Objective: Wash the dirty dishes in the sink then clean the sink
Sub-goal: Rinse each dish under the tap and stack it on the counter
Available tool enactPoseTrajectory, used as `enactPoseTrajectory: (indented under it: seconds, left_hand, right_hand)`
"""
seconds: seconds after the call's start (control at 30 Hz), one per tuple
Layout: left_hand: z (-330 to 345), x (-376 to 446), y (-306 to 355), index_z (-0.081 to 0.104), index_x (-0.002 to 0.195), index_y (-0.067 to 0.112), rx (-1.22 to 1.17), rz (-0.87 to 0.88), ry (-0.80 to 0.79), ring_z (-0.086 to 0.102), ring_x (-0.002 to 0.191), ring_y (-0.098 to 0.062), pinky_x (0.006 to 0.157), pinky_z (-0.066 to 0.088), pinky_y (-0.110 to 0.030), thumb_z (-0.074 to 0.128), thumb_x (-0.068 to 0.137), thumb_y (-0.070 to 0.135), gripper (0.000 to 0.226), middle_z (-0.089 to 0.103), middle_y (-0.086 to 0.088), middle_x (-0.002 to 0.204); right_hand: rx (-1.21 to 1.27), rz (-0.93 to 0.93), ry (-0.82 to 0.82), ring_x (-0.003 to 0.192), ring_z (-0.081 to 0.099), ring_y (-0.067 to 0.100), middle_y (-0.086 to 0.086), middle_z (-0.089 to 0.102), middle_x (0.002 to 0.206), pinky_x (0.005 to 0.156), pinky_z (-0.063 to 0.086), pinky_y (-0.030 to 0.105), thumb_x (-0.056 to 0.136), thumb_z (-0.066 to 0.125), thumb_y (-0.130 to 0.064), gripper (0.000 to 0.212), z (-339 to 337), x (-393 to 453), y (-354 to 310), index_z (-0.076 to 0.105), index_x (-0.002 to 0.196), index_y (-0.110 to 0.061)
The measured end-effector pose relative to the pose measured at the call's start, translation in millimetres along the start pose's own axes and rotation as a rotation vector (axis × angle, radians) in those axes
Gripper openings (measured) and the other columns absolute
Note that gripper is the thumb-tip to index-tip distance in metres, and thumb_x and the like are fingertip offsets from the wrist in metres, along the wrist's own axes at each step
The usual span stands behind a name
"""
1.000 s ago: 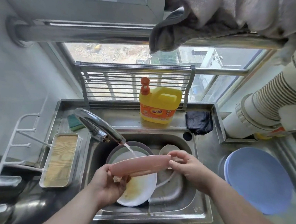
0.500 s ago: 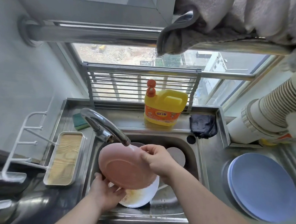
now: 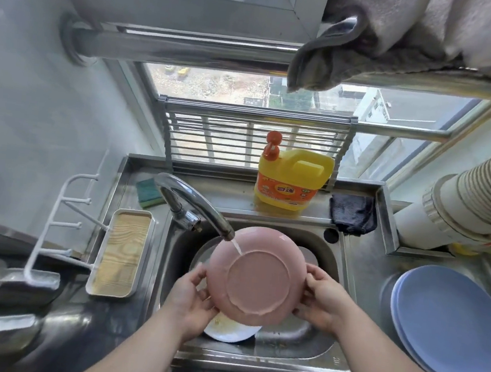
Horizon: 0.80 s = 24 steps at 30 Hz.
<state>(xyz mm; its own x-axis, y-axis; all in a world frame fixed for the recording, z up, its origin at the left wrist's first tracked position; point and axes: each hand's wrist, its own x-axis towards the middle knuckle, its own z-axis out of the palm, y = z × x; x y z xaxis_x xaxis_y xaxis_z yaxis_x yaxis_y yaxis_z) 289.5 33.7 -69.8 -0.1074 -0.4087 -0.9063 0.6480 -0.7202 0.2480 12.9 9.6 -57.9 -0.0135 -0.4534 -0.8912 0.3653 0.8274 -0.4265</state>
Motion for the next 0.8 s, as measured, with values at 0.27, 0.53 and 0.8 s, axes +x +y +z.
enactPoseTrajectory:
  seconds: [0.27,0.53,0.8]
  left_hand:
    - [53.6,-3.1,-7.0,0.078,0.121,0.038,0.307,0.06,-0.11,0.069,0.107,-0.021,0.088,0.056,-0.035,0.064,0.103,0.031,0.024,0.079,0.002,0.115]
    - [58.7,11.5,21.7,0.063,0.125,-0.01,-0.023,0.051,0.0,0.075,0.085,-0.027,0.065,0.066,-0.037,0.055,0.108,0.008,0.026,0.075,-0.022,0.101]
    - [13.3,11.8,41.6,0.053,0.13,-0.015,-0.363,0.027,0.01,0.07,0.111,-0.03,0.097,0.06,-0.034,0.051,0.109,0.007,0.03,0.068,-0.03,0.113]
  right_hand:
    - [0.202,0.096,0.202,0.097,0.065,0.035,0.009,0.071,0.103,0.085,0.054,0.061,0.114,0.037,-0.026,0.029,-33.1,-3.4,25.3,0.065,0.115,-0.034]
    - [0.509,0.143,0.128,0.092,0.07,0.027,0.016,0.073,0.107,0.06,0.065,0.041,0.108,0.057,-0.025,0.039,-10.0,-5.2,20.8,0.06,0.136,0.001]
    - [0.49,0.092,0.03,0.085,0.071,0.036,0.023,0.071,0.097,0.041,0.058,0.044,0.109,0.056,-0.02,0.03,68.3,-3.3,-15.4,0.06,0.128,0.002]
